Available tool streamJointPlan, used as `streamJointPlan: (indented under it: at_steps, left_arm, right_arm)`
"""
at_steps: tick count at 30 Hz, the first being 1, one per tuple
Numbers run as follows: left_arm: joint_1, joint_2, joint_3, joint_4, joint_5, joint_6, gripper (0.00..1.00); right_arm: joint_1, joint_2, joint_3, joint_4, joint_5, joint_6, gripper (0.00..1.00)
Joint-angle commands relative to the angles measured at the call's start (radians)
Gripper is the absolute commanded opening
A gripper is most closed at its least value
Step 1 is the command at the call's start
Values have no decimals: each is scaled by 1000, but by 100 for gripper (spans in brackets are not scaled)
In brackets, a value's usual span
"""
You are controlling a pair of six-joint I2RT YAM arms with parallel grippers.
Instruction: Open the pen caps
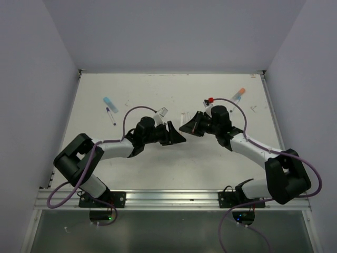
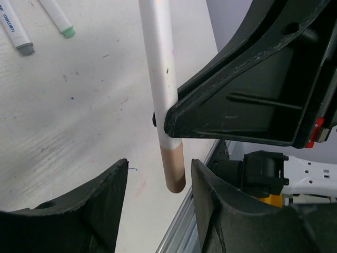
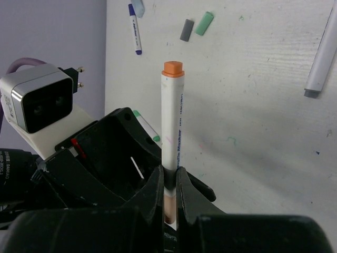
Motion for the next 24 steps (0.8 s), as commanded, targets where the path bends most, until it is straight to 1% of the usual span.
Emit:
streamJointPlan:
  at_steps: [1, 10, 11, 17, 21, 22, 23, 24]
  left_arm:
    - [-2, 6, 39, 46, -24, 0, 54]
    - [-2, 18, 31, 60, -25, -3, 41]
    - [-1, 17, 30, 60, -28, -1, 38]
    - [-1, 12, 30, 53, -36, 4, 35]
    - [-1, 14, 33, 50, -30, 5, 30]
    - [-1, 15, 36, 47, -30, 4, 28]
    - [-1, 15, 36, 43, -30, 4, 20]
    - [-1, 17, 37, 40, -28, 4, 15]
  right_arm:
    - [9, 15, -10, 52, -26, 16, 0]
    - [21, 32, -6, 69, -37, 20, 0]
    - [21, 36, -5, 69, -38, 19, 0]
    - [29, 53, -10, 86, -55, 22, 0]
    - [34, 64, -10, 92, -58, 19, 0]
    - [37, 68, -10, 95, -61, 19, 0]
    - [35, 71, -8, 98, -63, 19, 0]
    - [37, 71, -8, 98, -63, 19, 0]
